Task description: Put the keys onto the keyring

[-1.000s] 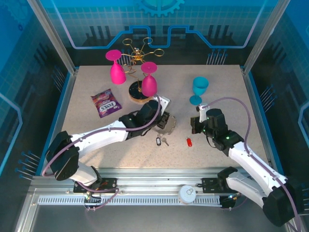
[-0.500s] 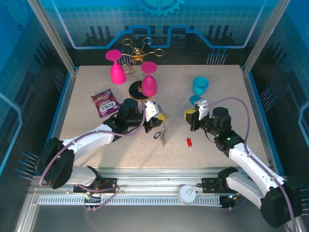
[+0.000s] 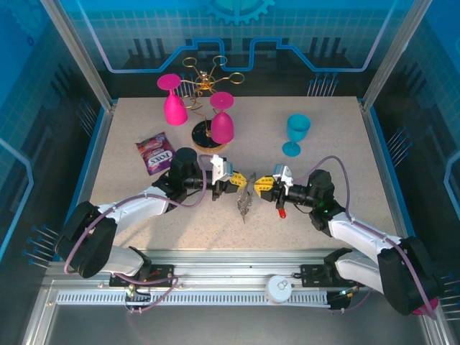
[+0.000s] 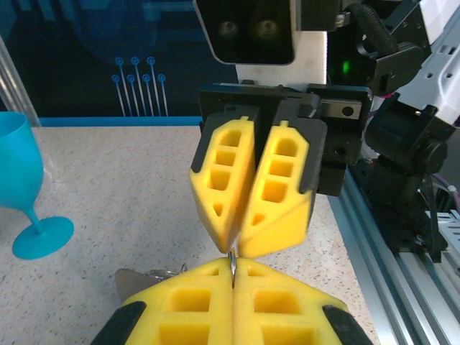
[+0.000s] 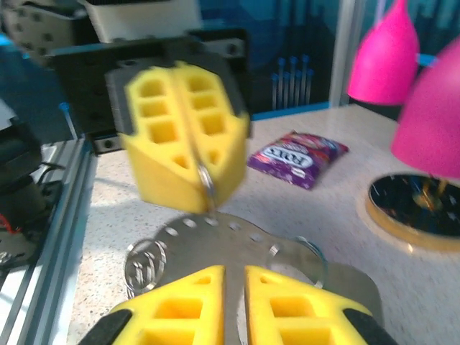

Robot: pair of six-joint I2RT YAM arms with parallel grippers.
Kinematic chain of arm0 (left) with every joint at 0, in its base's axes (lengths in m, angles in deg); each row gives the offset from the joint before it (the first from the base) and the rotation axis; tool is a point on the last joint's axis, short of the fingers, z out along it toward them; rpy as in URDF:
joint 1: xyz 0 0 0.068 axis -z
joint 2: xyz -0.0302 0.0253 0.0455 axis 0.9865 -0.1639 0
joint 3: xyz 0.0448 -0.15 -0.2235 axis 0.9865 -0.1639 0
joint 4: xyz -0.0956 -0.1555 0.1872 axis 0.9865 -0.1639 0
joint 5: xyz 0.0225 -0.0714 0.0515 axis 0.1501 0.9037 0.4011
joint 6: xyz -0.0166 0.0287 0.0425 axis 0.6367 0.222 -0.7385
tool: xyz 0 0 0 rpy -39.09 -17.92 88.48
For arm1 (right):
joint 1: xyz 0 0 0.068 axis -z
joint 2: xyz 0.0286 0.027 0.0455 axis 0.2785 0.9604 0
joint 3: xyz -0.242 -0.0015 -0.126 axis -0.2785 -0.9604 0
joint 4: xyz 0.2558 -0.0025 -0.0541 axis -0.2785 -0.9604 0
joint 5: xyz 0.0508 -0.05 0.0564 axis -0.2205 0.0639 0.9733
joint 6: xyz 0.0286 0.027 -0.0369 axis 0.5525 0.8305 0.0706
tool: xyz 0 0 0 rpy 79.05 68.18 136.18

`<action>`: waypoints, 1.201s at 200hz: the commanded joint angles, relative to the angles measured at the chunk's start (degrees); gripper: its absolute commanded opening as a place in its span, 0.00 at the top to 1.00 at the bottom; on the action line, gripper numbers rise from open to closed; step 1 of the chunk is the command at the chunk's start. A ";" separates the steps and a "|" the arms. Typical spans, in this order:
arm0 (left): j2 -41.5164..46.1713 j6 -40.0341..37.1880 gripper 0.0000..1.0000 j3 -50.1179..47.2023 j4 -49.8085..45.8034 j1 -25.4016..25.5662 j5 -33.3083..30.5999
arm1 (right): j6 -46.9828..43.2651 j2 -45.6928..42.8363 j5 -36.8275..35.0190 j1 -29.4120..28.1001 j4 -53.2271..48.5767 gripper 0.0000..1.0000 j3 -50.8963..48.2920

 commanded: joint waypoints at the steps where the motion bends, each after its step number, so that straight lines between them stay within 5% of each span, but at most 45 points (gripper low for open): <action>1: -0.46 -2.36 1.00 -0.09 3.14 -0.37 4.76 | -6.09 -0.22 3.32 -2.00 4.48 0.83 -0.33; 240: -1.25 -4.37 1.00 0.70 1.68 -0.30 9.41 | -7.35 3.03 0.83 -4.80 7.48 0.81 2.62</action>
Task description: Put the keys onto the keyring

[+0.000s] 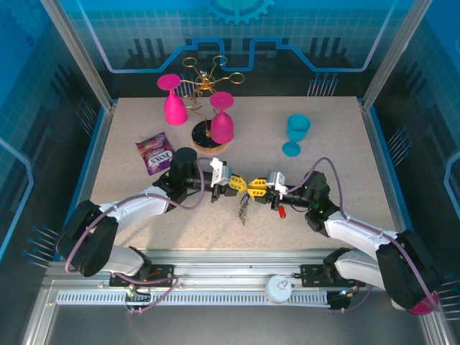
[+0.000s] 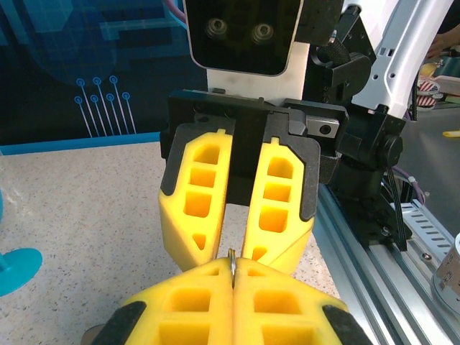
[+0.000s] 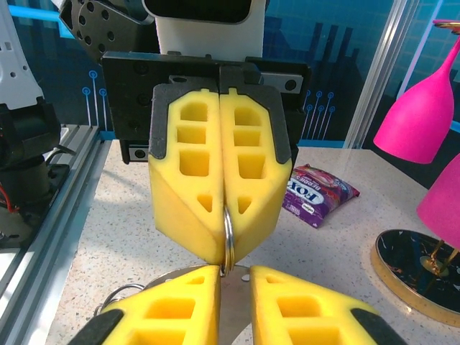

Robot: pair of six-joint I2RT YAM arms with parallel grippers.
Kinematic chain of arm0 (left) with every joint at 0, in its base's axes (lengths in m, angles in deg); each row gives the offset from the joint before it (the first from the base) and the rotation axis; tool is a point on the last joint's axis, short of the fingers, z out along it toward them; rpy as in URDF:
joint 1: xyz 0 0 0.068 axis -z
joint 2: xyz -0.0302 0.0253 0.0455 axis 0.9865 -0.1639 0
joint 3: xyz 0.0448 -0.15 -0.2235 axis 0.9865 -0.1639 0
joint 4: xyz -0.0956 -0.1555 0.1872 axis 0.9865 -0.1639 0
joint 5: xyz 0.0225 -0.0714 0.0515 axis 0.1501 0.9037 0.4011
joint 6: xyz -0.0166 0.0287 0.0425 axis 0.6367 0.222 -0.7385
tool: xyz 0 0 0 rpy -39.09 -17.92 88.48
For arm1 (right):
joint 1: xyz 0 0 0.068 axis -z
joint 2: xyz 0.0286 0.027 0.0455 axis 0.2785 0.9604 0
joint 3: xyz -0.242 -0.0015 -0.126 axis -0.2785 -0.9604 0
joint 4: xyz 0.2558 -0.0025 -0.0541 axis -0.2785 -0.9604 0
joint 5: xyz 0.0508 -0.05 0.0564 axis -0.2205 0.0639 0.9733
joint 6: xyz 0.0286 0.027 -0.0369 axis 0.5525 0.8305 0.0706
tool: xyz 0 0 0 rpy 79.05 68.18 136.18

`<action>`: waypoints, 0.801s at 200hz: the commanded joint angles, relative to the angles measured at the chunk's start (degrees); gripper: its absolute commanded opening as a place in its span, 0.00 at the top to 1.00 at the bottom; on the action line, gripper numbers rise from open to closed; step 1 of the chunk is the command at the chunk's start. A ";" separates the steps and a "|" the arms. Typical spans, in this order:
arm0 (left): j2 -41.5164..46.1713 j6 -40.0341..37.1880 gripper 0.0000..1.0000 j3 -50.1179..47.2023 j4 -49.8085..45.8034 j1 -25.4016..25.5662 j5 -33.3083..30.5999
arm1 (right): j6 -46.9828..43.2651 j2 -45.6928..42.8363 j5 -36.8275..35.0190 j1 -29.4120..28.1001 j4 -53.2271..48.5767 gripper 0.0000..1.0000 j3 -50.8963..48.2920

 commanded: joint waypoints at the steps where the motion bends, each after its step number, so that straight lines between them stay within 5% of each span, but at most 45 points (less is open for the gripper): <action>1: -0.59 -1.81 1.00 0.71 0.65 -0.23 3.11 | 0.11 0.77 1.40 -0.82 3.17 0.81 2.01; 77: -0.42 -3.47 1.00 1.25 -2.93 -0.18 2.79 | 1.13 2.16 2.67 -1.02 5.90 1.00 2.17; 121: 0.59 -5.96 1.00 2.04 -8.64 -0.26 0.00 | -2.62 0.44 0.93 -0.96 -0.88 1.00 2.67; 142: 0.99 -7.12 0.87 2.30 -11.01 -0.27 -2.26 | -4.45 -0.54 0.82 -1.00 -4.72 1.00 3.19; 160: 1.33 -8.81 0.92 2.84 -13.48 -0.26 -3.74 | -5.98 -1.37 0.92 -1.06 -7.91 1.00 3.73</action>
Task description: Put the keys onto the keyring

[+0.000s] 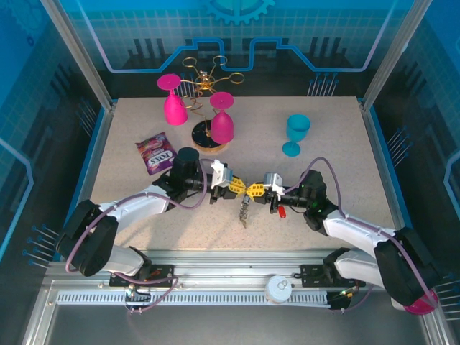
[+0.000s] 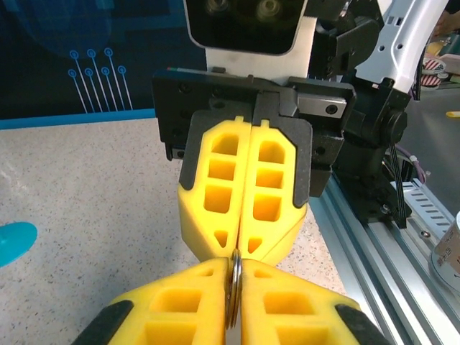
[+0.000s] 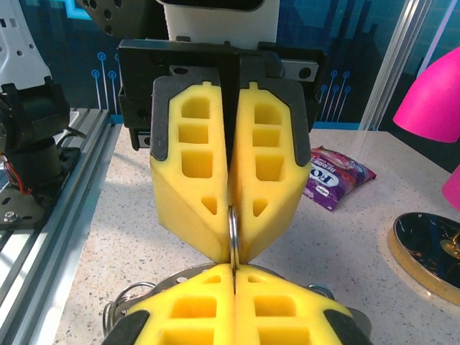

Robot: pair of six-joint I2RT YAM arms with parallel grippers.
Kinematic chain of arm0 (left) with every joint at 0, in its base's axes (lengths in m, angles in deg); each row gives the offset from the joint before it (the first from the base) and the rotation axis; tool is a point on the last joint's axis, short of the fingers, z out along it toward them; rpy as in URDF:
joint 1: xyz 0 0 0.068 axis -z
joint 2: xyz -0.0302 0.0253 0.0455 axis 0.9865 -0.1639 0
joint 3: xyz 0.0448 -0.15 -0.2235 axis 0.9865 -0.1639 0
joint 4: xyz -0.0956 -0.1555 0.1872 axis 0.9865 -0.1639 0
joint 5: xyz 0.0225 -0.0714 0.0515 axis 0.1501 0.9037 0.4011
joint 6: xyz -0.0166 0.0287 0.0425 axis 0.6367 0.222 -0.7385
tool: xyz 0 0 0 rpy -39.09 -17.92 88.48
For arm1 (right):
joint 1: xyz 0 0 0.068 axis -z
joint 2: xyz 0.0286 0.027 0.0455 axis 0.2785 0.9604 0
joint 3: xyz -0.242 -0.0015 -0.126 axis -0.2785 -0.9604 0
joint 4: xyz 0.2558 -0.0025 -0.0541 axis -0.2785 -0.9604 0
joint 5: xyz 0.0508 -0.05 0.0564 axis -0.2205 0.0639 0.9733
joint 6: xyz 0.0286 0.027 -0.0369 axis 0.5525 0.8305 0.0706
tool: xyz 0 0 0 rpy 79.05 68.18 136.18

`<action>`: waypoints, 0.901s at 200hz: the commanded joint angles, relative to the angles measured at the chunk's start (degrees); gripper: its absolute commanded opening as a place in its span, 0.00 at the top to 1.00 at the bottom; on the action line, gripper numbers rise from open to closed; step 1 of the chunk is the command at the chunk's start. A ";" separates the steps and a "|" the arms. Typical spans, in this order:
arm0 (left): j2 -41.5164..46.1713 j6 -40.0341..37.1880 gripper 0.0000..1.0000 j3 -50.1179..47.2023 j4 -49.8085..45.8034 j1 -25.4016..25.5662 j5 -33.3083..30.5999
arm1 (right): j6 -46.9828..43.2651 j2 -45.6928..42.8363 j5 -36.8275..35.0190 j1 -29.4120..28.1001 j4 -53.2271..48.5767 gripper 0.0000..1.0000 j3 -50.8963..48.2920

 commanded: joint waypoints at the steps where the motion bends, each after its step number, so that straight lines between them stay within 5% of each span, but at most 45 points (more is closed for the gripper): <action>1: 1.42 -4.02 0.93 1.98 -5.55 0.04 -2.40 | -3.58 -2.27 0.08 -0.68 -3.29 1.00 2.95; 77: 2.79 -7.35 1.00 2.57 -9.79 0.11 -3.54 | -4.17 -2.59 -0.57 -1.02 -4.48 1.00 2.98; 90: 3.01 -5.26 1.00 1.34 -5.96 0.11 -3.08 | -3.89 -2.42 -1.10 -0.99 -3.08 0.83 2.21; 109: 2.95 -2.98 1.00 0.33 -1.94 0.09 -2.51 | -3.47 -1.74 -0.67 -0.98 -2.13 0.76 2.00; 180: 2.32 -1.38 1.00 -0.22 0.62 0.12 -0.51 | -3.34 0.82 -0.48 -1.46 -0.31 0.78 2.85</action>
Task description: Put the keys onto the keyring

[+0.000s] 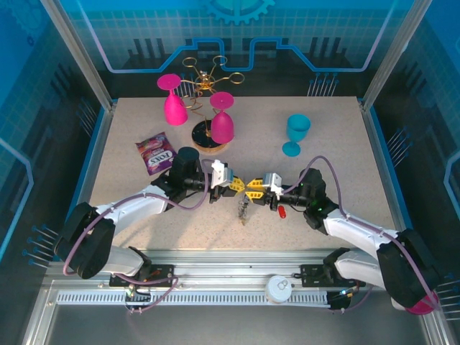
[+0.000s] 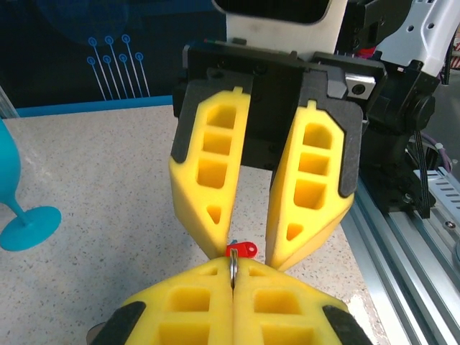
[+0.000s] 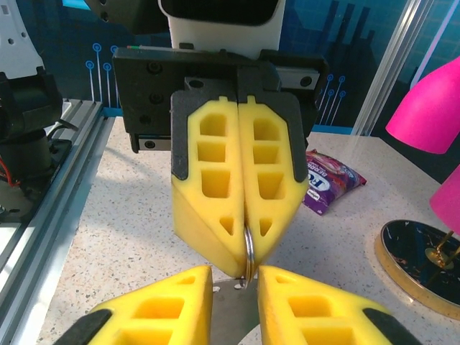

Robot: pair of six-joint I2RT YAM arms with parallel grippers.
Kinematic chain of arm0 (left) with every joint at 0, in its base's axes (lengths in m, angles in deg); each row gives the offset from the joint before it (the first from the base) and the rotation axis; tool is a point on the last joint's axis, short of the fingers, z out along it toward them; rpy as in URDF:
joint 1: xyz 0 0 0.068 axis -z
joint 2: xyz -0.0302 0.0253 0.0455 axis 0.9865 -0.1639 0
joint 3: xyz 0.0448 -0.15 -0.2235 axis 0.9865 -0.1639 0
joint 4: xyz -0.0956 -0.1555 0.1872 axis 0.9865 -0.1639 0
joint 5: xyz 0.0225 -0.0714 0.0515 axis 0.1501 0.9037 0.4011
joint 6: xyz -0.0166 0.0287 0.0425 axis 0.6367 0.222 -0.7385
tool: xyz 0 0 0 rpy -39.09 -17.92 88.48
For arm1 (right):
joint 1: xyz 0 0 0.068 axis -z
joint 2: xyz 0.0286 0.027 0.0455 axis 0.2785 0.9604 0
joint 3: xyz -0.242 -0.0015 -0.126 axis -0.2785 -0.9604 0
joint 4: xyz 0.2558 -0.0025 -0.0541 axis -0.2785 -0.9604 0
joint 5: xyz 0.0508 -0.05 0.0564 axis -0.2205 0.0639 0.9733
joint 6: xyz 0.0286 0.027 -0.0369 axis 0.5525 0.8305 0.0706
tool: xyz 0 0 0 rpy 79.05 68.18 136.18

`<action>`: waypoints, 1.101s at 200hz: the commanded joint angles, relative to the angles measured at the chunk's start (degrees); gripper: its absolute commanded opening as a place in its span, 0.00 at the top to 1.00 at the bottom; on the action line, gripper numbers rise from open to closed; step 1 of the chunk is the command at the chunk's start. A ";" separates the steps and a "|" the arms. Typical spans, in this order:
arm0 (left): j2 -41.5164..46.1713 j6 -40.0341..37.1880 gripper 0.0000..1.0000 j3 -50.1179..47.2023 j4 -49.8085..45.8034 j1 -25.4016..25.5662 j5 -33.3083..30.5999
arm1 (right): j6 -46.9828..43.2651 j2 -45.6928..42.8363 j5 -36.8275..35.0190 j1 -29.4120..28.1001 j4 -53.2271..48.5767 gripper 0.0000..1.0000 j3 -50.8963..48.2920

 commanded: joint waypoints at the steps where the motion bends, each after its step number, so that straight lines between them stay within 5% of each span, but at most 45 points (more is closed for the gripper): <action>1: 1.05 0.98 1.00 -0.56 3.26 -0.07 2.85 | -0.20 1.03 0.56 -0.96 2.05 0.78 1.57; 52: 0.90 1.16 1.00 -0.68 3.34 -0.05 3.75 | -0.14 2.18 0.64 -0.97 3.50 0.84 1.95; 87: 0.85 1.07 1.00 -0.55 2.38 -0.05 3.34 | 1.41 2.92 1.31 -0.96 6.25 1.00 2.07; 119: 1.76 -0.86 0.89 -0.26 -1.93 -0.11 -0.38 | 0.86 2.47 0.92 -0.95 4.12 1.00 2.02; 165: 2.51 -4.55 0.86 1.02 -9.27 -0.06 -3.37 | -0.22 1.58 0.70 -0.97 0.99 1.00 2.20; 220: 2.78 -6.65 1.00 2.41 -12.93 -0.05 -4.72 | -1.89 0.96 1.02 -1.11 -2.75 1.00 3.14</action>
